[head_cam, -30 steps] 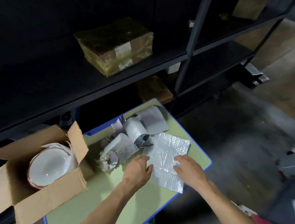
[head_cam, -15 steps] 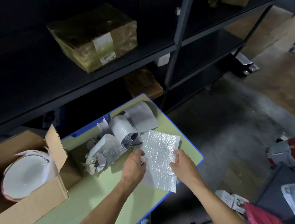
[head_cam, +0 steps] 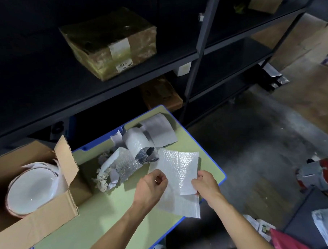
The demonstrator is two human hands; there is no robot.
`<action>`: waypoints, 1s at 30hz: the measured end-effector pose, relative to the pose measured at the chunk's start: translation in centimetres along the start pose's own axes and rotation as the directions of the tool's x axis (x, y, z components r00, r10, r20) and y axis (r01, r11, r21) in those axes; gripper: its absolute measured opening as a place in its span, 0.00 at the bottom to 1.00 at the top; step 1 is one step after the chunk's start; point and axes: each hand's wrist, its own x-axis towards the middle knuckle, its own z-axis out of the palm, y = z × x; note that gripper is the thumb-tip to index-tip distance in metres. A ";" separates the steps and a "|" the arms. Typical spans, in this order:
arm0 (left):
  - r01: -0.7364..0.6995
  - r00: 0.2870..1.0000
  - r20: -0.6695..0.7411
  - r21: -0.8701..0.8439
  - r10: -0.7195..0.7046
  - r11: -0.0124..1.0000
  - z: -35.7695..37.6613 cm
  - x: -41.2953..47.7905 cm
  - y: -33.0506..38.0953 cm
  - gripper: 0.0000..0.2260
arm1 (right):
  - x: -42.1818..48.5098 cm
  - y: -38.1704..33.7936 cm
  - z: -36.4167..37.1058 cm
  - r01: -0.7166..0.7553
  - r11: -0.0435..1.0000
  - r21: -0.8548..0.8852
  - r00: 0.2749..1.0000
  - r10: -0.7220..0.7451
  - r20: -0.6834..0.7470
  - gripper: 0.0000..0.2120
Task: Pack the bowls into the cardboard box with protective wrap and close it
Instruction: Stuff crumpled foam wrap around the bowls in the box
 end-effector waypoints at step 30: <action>0.219 0.973 0.096 -0.070 -0.212 0.973 -3.0 -0.1 -3.0 0.08 | -0.5 -5.2 -2.7 0.058 0.914 0.403 0.997 -0.073 0.022 0.15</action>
